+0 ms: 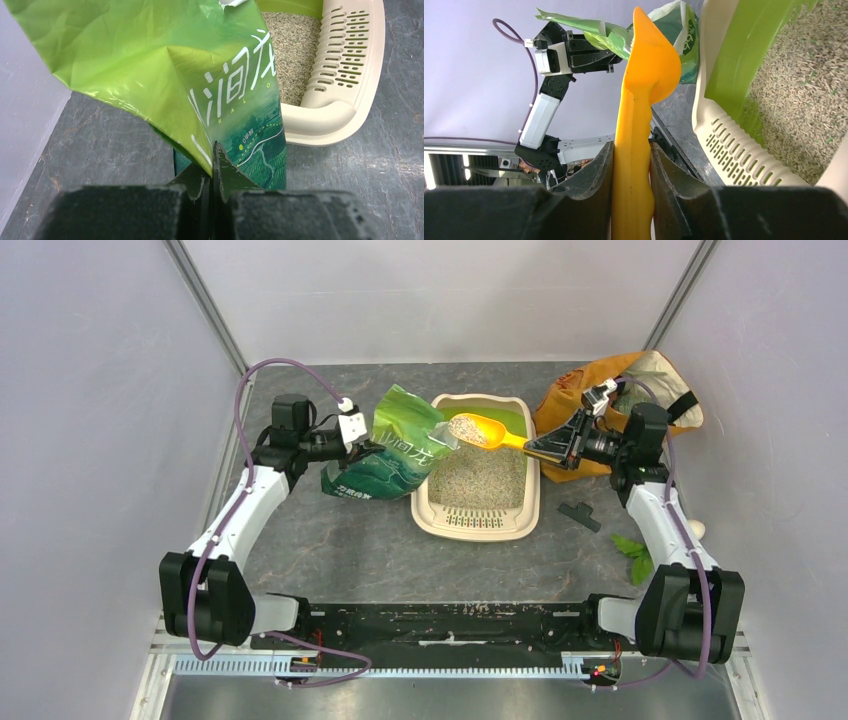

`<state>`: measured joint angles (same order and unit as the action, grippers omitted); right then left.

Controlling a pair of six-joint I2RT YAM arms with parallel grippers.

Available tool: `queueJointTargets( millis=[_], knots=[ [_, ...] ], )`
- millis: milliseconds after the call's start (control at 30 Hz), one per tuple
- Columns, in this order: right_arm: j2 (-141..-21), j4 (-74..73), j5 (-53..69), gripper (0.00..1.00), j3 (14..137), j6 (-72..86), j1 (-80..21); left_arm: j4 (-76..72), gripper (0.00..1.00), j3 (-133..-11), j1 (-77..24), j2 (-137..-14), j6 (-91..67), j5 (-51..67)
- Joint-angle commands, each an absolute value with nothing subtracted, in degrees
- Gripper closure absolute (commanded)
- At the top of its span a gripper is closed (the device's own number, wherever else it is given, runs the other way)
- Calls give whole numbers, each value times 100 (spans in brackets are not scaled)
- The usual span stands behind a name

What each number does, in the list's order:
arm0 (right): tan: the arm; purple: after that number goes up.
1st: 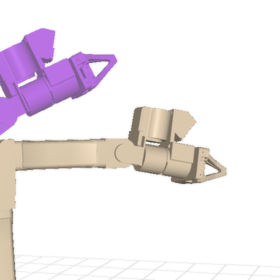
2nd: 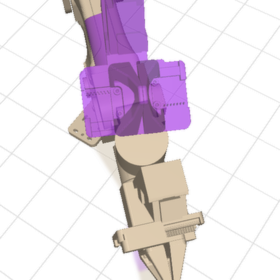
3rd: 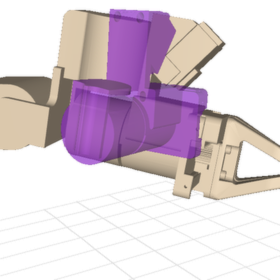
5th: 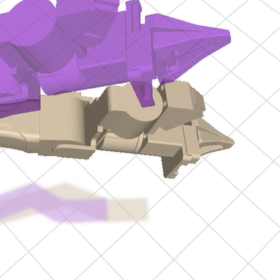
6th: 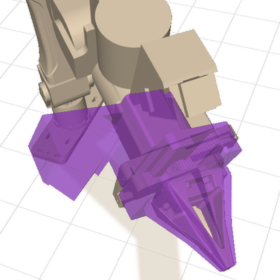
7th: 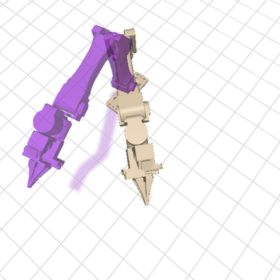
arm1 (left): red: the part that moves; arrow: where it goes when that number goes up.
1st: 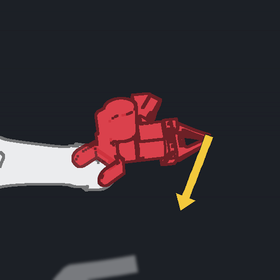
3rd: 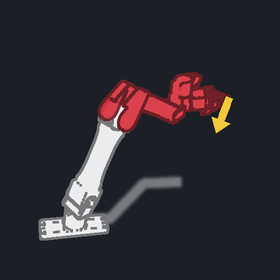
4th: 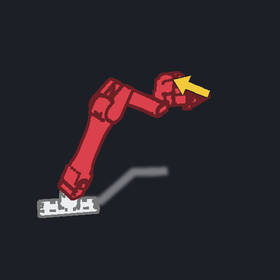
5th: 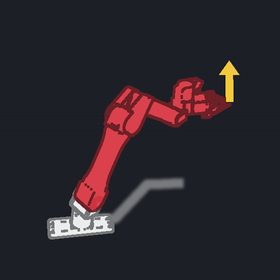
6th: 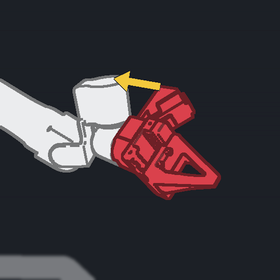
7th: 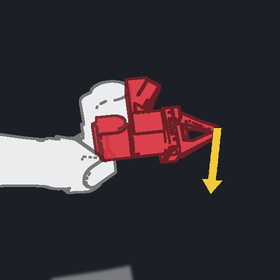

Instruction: Fill the litter box with clean litter

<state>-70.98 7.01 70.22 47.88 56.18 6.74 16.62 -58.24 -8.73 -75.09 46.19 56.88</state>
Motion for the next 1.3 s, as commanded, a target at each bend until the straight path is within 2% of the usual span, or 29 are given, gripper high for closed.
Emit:
queueJointTargets(
  millis=[0, 367, 600, 1067, 1267],
  knots=[
    [-6900, -63, 7345, 100, 4920, 4906, 894, 1620, 98, -6003, -896, -7517, 4604, 5696],
    [-7121, -2330, 6698, 100, 5866, 3071, 1156, 1591, 98, -5899, -762, -7347, 4431, 5643],
    [-7483, -3969, 5279, 100, 6725, 1688, 1023, 1917, 98, -5871, -515, -7153, 4853, 5623],
    [-7625, -5368, 1103, 100, 8356, -506, -1414, 2684, 98, -5774, -439, -6794, 5797, 5580],
    [-7545, -5772, 1787, 100, 8869, -724, -1443, 2909, 98, -5782, -449, -6660, 6179, 5872]
  ],
)
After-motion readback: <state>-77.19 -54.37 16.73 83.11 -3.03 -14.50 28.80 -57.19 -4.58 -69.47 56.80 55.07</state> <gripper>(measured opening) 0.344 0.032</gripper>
